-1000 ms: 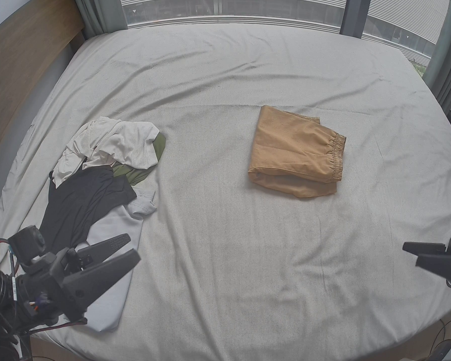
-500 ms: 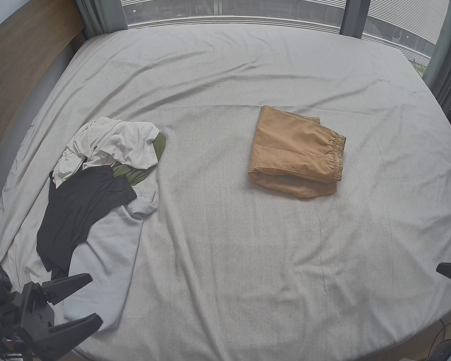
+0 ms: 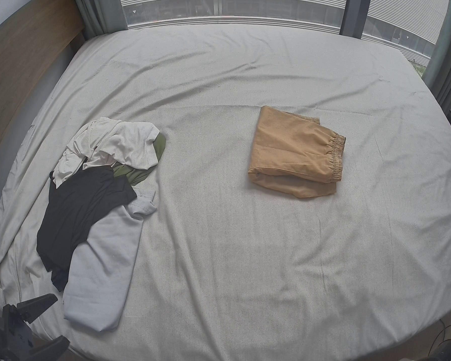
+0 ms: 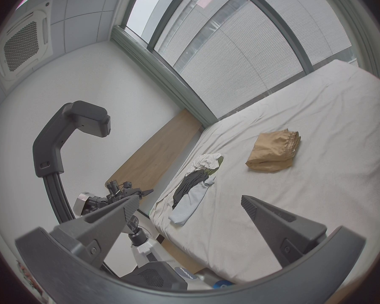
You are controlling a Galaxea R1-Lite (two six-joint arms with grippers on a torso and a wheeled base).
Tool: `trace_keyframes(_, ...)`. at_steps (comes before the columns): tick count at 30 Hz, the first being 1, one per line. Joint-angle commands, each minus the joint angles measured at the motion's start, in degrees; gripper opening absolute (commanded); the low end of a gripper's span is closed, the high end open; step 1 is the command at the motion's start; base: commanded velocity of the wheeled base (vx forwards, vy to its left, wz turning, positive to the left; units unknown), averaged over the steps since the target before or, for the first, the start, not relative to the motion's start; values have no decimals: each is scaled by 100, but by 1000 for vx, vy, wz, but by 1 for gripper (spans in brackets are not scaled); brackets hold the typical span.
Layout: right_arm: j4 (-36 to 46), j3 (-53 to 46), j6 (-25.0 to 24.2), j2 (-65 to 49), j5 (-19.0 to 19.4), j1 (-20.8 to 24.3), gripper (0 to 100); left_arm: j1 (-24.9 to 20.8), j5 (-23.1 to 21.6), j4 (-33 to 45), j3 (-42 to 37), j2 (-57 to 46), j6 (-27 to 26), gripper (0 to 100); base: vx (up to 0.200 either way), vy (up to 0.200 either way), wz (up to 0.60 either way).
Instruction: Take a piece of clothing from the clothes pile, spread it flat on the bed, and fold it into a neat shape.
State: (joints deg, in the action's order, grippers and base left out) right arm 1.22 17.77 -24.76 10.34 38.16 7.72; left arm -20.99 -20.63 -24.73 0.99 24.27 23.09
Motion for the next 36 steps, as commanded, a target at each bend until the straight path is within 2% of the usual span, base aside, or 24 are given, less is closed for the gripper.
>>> trace_keyframes(1, -148, -310, 129, -445, -10, -130, 100, 447, -223, 347, -99, -775, -15, 100, 0, 0, 0)
trace_keyframes(3, -192, -415, 164, -445, -45, -130, 100, 579, -293, 487, -99, -986, -15, 100, 0, 0, 0)
trace_keyframes(7, -148, -494, 287, -445, -379, -139, 100, 842, -565, 812, -99, -1416, 3, 100, 0, 0, 0)
trace_keyframes(17, -148, -459, 349, -445, -819, -156, 100, 1326, -917, 1331, -99, -1900, -24, 100, 0, 0, 0)
trace_keyframes(22, -104, -538, 358, -445, -1082, -165, 100, 1326, -899, 1410, -99, -1900, -59, 100, 0, 0, 0)
trace_keyframes(23, -122, -582, 393, -454, -1073, -359, 100, 1326, -899, 1410, -99, -1900, -85, 100, 0, 0, 0)
trace_keyframes(27, -113, -670, 525, -498, -1073, -490, 100, 1335, -794, 1428, -99, -1900, -120, 100, 0, 0, 0)
trace_keyframes(29, -96, -942, 718, -682, -1073, -780, 100, 1475, -556, 1472, -99, -1900, -120, 100, 0, 0, 0)
trace_keyframes(31, -87, -1197, 982, -744, -1109, -965, 100, 1616, -521, 1542, -99, -1909, -120, 100, 0, 0, 0)
trace_keyframes(34, -175, -1566, 1325, -788, -1487, -921, 100, 1713, -416, 1744, -99, -1917, -164, 100, 0, 0, 0)
trace_keyframes(36, -175, -1637, 1430, -876, -1715, -886, 100, 1730, -196, 1849, -99, -1926, -243, 100, 0, 0, 0)
